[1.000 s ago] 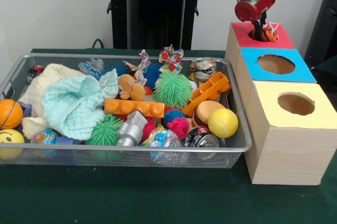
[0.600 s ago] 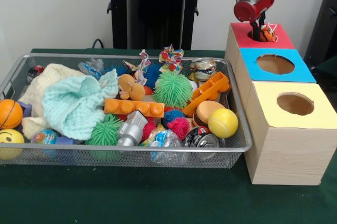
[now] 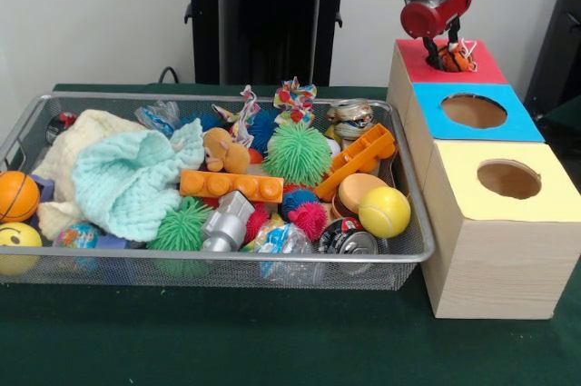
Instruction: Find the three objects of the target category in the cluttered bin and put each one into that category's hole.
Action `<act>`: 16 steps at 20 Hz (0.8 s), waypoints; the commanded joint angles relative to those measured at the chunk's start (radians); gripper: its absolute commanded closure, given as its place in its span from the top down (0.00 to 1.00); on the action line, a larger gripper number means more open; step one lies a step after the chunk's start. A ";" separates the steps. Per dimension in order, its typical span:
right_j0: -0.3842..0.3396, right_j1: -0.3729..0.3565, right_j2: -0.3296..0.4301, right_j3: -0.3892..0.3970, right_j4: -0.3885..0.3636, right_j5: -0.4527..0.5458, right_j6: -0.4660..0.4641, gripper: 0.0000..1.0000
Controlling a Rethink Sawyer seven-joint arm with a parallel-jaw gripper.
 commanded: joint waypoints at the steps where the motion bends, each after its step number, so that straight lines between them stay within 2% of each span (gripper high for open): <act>1: -0.013 -0.030 -0.013 -0.141 0.050 0.099 0.231 1.00; 8: 0.008 -0.091 -0.026 -0.147 0.096 0.195 0.240 1.00; 9: 0.007 -0.091 -0.022 -0.149 0.092 0.186 0.235 0.00; 13: 0.027 -0.090 -0.046 -0.166 0.109 0.226 0.229 0.00; 14: 0.036 -0.104 -0.059 -0.170 0.115 0.261 0.225 0.00; 16: 0.032 -0.122 -0.055 -0.164 0.121 0.268 0.236 0.00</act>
